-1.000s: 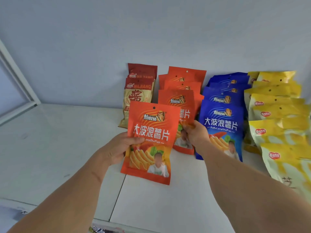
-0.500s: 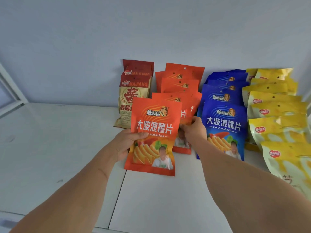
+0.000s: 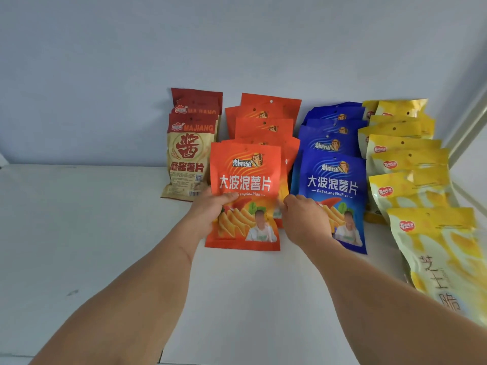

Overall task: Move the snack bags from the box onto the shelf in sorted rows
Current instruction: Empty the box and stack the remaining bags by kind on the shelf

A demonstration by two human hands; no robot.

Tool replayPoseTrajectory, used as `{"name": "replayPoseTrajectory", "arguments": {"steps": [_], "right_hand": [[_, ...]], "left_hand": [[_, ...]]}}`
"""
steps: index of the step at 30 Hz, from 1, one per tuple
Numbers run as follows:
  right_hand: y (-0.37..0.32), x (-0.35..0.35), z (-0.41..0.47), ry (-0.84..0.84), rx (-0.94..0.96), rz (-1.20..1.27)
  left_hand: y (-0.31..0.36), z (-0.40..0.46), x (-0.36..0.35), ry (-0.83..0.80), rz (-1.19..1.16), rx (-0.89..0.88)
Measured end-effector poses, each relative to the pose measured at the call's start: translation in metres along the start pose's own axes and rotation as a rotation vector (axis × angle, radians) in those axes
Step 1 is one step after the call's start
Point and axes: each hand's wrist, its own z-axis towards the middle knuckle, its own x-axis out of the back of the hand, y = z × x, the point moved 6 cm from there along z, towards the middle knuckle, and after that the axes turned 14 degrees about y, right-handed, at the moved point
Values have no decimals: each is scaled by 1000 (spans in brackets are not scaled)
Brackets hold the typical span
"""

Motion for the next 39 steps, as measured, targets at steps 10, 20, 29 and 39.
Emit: {"name": "replayPoseTrajectory", "arguments": {"steps": [10,20,29,39], "right_hand": [[14,-13,-11,9,-62,68],[18,-9,-13,-50,-62,89],[10,17,-46,7,145,1],[-90,59,-212,-52,708,122]], "left_hand": [[1,14,-35,105,24,-147],[9,8,-33,132,186,-182],[17,-101,13,370,893,-541],[-65,-321,131,384,1684,-686]]}}
